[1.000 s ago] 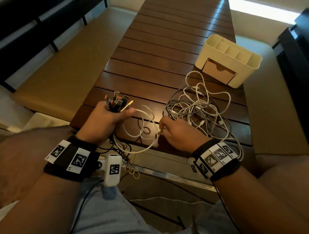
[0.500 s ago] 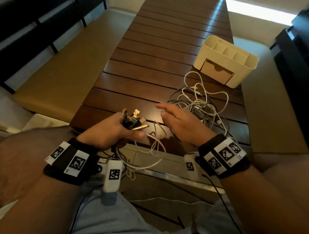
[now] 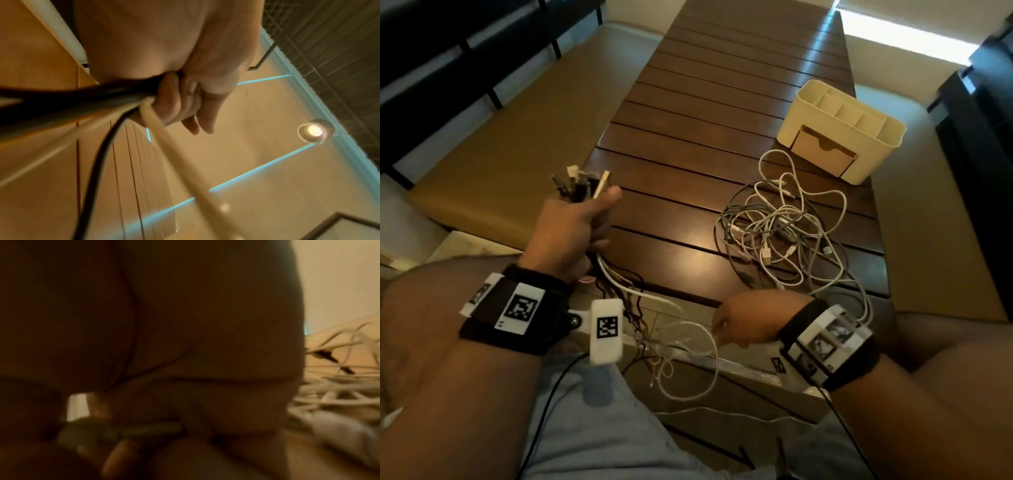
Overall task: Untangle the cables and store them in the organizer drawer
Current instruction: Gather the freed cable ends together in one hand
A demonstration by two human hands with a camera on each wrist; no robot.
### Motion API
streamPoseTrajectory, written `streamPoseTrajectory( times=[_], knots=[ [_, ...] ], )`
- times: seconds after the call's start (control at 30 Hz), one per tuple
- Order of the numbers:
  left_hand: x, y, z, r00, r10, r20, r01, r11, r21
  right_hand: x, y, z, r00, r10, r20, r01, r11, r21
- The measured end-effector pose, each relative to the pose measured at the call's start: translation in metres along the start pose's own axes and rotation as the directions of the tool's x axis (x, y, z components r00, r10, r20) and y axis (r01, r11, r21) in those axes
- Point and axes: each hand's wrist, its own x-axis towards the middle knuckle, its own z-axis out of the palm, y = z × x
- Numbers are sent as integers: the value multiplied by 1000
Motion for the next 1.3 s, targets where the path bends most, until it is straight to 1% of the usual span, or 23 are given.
streamPoseTrajectory(
  times=[0.07, 0.13, 0.2, 0.23, 0.3, 0.37, 0.43, 0.53, 0.63, 0.73, 0.8, 0.83, 0.87, 0.9, 0.93, 0.97, 1.0, 1.03, 1.07, 1.1, 1.2, 1.23, 1.3],
  knots=[
    [-4, -5, 7, 1000, 13, 19, -15, 993, 115, -15, 9, -19, 993, 48, -109, -43, 998, 50],
    [-9, -10, 19, 998, 32, 50, -40, 985, 166, -31, 14, -38, 950, 60, -306, -24, 993, 119],
    [-13, -13, 32, 997, 32, 73, -42, 989, 142, -39, 8, -48, 881, 17, -472, 101, 969, 224],
    [-15, -15, 38, 996, 29, 80, -39, 992, 118, -41, 1, -49, 868, -30, -496, 179, 950, 256],
    [-17, -18, 46, 993, 40, 112, -47, 997, 58, -38, -15, -45, 880, -109, -463, 283, 902, 325],
    [-16, -20, 49, 989, 64, 135, -60, 998, -32, -26, -27, -35, 899, -148, -413, 308, 882, 356],
    [-15, -21, 48, 988, 60, 139, -39, 988, -146, -11, -30, -25, 883, -161, -440, 319, 895, 313],
    [-13, -19, 46, 985, 26, 173, 33, 943, -331, 6, -27, -15, 838, -136, -528, 360, 865, 349],
    [-11, -19, 48, 973, 31, 229, 75, 894, -441, 10, -27, -15, 849, -186, -494, 391, 850, 353],
    [-5, -20, 47, 975, 40, 218, 52, 914, -402, 5, -16, -23, 898, -192, -395, 325, 896, 304],
    [-1, -23, 44, 984, 36, 176, 24, 945, -327, -4, -2, -30, 929, -131, -346, 241, 924, 297],
    [0, -26, 43, 987, 25, 156, 22, 956, -292, -10, 6, -35, 935, -86, -343, 207, 919, 334],
    [1, -30, 43, 990, 7, 141, 30, 965, -260, -15, 13, -40, 926, -53, -374, 203, 904, 375],
    [1, -34, 44, 990, -12, 138, 43, 973, -225, -19, 20, -44, 892, -25, -451, 231, 883, 408],
    [0, -38, 47, 988, -29, 151, 57, 982, -182, -20, 25, -48, 832, 13, -554, 277, 856, 437],
    [-1, -42, 50, 983, -46, 179, 71, 988, -139, -18, 29, -50, 755, 64, -652, 334, 819, 467],
    [-2, -45, 54, 975, -59, 215, 83, 991, -103, -14, 31, -51, 690, 125, -713, 385, 771, 507],
    [-2, -47, 58, 966, -66, 248, 88, 993, -82, -10, 29, -50, 657, 173, -734, 428, 716, 552],
    [-2, -49, 62, 960, -61, 273, 86, 993, -80, -4, 26, -47, 653, 191, -733, 454, 676, 581],
    [-1, -49, 65, 957, -48, 288, 78, 992, -96, 1, 21, -42, 672, 176, -719, 461, 661, 592],
    [3, -45, 70, 953, -8, 301, 80, 970, -228, 16, -6, -22, 796, -7, -606, 426, 717, 552],
    [4, -42, 69, 951, -6, 310, 102, 950, -294, 22, -16, -14, 818, -70, -571, 430, 734, 526],
    [3, -35, 65, 938, -5, 346, 160, 894, -420, 33, -31, -1, 830, -128, -544, 448, 734, 511]
  ],
)
